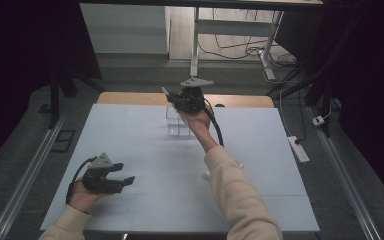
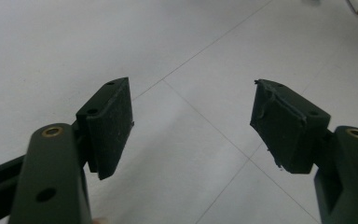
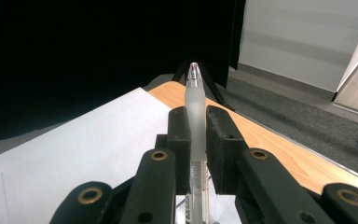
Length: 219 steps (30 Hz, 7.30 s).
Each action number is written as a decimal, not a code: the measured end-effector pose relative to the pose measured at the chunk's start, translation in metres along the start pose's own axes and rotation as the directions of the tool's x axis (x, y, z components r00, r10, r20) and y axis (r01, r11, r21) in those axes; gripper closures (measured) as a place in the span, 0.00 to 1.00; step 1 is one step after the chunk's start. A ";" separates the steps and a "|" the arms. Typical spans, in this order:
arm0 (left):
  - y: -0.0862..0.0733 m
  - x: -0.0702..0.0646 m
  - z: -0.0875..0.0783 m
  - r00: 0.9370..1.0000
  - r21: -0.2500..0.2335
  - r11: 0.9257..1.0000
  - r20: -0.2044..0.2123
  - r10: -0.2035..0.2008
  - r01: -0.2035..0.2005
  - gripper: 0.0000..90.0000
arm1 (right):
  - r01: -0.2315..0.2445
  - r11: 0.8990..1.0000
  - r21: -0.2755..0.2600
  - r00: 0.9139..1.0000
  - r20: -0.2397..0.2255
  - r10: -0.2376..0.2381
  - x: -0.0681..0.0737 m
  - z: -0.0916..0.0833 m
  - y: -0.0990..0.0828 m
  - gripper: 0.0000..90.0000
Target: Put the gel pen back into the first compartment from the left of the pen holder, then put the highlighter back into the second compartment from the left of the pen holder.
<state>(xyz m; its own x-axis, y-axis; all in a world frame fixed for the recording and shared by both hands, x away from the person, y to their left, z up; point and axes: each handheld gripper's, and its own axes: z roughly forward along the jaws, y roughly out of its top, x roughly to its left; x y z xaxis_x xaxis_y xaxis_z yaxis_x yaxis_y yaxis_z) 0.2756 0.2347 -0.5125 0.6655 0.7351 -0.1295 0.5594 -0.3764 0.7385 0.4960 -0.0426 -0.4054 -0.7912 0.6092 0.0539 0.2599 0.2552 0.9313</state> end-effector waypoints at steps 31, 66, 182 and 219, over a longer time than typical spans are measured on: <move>-0.002 0.004 0.000 1.000 0.002 1.000 -0.003 -0.005 0.005 0.33 | -0.063 0.996 -0.055 0.998 0.011 0.064 -0.014 0.030 0.007 0.88; -0.003 0.005 -0.001 1.000 0.002 1.000 -0.013 -0.007 0.007 0.33 | -0.035 0.999 -0.015 0.999 0.024 0.036 -0.011 0.030 0.006 0.62; -0.003 -0.001 0.004 0.999 0.017 1.000 -0.033 0.004 -0.003 0.32 | 0.272 0.921 0.278 0.955 -0.195 -0.223 -0.029 -0.192 -0.114 0.45; -0.004 -0.002 0.004 0.999 0.023 1.000 -0.033 0.004 -0.004 0.32 | 0.473 0.793 0.384 0.861 -0.390 -0.325 -0.014 -0.189 -0.125 0.44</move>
<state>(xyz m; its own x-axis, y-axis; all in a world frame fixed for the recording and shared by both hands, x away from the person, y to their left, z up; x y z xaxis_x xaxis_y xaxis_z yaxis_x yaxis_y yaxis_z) 0.2740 0.2330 -0.5176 0.6514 0.7515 -0.1044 0.5682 -0.3920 0.7235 0.3705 -0.2250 -0.4544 -0.9821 0.1487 -0.1155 0.0443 0.7789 0.6256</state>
